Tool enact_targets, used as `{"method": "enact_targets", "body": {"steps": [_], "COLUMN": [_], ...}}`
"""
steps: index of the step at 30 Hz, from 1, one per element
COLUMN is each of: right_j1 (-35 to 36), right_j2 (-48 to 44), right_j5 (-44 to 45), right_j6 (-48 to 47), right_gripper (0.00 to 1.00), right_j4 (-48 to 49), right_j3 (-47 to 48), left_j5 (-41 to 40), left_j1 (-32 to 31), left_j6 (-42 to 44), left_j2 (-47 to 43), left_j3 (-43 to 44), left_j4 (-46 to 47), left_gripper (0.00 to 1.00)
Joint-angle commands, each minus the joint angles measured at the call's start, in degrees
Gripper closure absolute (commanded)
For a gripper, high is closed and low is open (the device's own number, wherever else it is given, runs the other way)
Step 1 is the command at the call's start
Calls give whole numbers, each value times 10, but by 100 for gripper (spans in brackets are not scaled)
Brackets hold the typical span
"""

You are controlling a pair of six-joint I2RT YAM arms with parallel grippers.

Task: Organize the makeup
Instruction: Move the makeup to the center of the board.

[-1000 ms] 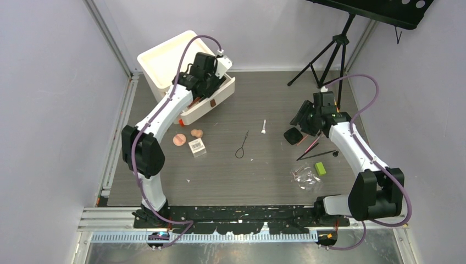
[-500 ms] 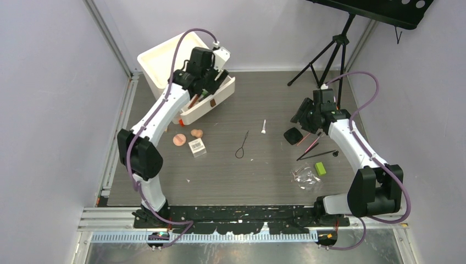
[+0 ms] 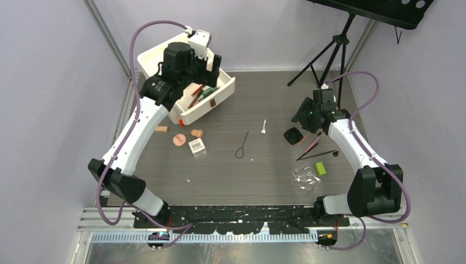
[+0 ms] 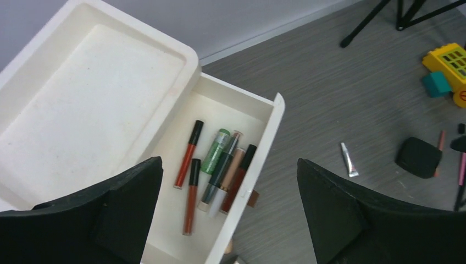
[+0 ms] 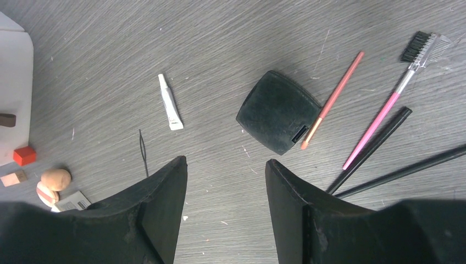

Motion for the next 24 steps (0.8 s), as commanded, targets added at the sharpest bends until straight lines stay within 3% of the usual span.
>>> {"method": "enact_targets", "body": {"steps": [1, 13, 24], "right_j1": [0, -1, -1], "right_j2": [8, 54, 123], "right_j5": [12, 31, 90], "right_j6": [6, -4, -5], "right_gripper": [41, 37, 37], "right_j4": [24, 34, 35], "right_j3": [5, 17, 23], "left_j5": [49, 79, 107], "left_j1": [-19, -50, -50], "left_j6": [-84, -177, -179], "left_j2": [-31, -116, -133], "left_j3": [-44, -276, -331], "left_j4": [29, 93, 104], "left_gripper": [5, 0, 0]}}
